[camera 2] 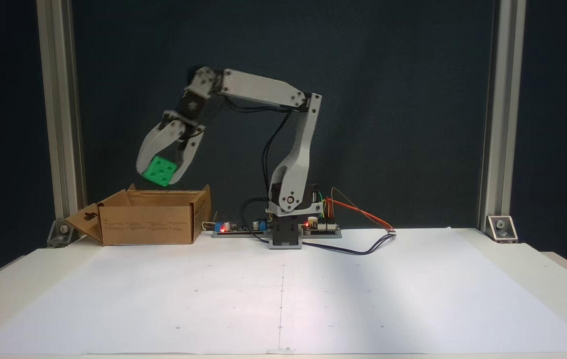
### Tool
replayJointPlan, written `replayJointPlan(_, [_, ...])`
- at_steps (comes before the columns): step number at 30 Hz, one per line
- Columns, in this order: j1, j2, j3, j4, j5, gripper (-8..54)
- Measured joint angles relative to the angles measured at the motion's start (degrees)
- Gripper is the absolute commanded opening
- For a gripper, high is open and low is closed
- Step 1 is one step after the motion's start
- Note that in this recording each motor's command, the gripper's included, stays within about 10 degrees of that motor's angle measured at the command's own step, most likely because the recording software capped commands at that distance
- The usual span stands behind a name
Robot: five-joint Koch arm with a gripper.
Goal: Grasp a green dice and put it in the bin.
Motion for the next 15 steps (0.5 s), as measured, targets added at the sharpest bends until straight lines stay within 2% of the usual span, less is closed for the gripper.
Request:
replayJointPlan(8, [21.0, -11.6, 0.0, -0.2, -15.0, 11.5])
replayJointPlan(15, [27.3, -22.3, -0.3, -7.3, -18.0, 11.5])
